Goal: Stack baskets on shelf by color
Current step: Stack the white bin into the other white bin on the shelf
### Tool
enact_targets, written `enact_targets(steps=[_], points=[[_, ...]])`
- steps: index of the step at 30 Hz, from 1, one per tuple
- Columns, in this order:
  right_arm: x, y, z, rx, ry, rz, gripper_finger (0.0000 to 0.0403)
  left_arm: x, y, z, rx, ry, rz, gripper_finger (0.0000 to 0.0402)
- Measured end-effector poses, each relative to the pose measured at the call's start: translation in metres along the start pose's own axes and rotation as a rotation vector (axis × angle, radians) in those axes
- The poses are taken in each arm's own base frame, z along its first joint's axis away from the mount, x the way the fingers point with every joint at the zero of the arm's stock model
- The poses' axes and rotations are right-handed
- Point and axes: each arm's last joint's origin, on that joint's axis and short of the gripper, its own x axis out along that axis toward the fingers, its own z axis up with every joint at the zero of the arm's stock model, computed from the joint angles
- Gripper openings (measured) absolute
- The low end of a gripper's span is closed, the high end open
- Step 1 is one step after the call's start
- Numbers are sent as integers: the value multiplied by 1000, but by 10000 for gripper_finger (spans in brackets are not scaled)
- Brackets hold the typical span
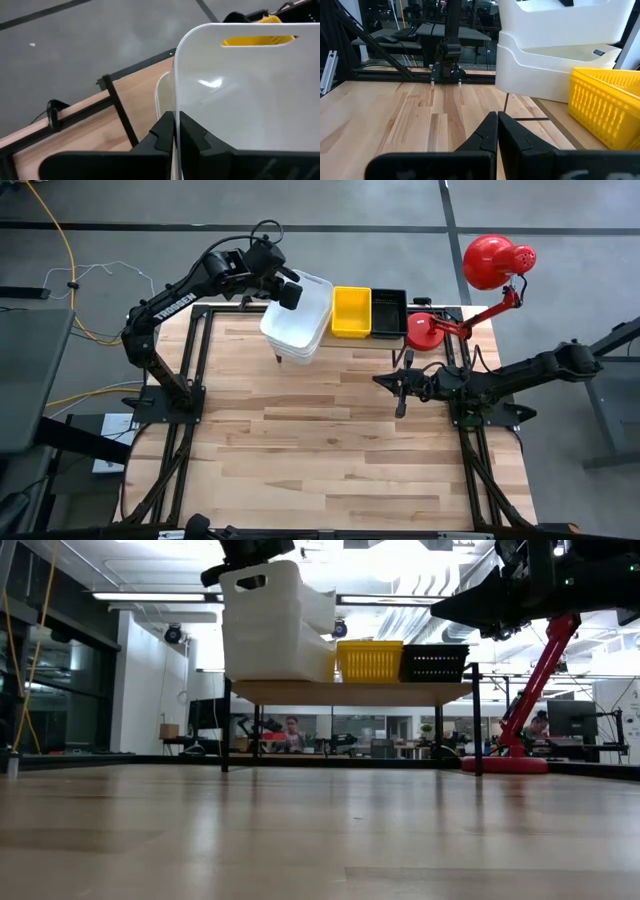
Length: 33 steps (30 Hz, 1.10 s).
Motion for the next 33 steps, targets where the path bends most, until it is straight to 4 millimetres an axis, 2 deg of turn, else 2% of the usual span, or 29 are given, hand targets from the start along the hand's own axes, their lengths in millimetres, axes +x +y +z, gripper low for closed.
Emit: enact_targets(steps=[15,20,29,33], points=[[0,0,0,1,0,0,0,0,-1,1,58,-6,-26,9],[0,0,0,1,0,0,0,0,-3,3,54,-24,-48,37],[0,0,0,0,1,0,0,0,-4,5,57,-47,-60,110],[0,0,0,0,1,0,0,-11,-4,11,63,-80,-84,136]])
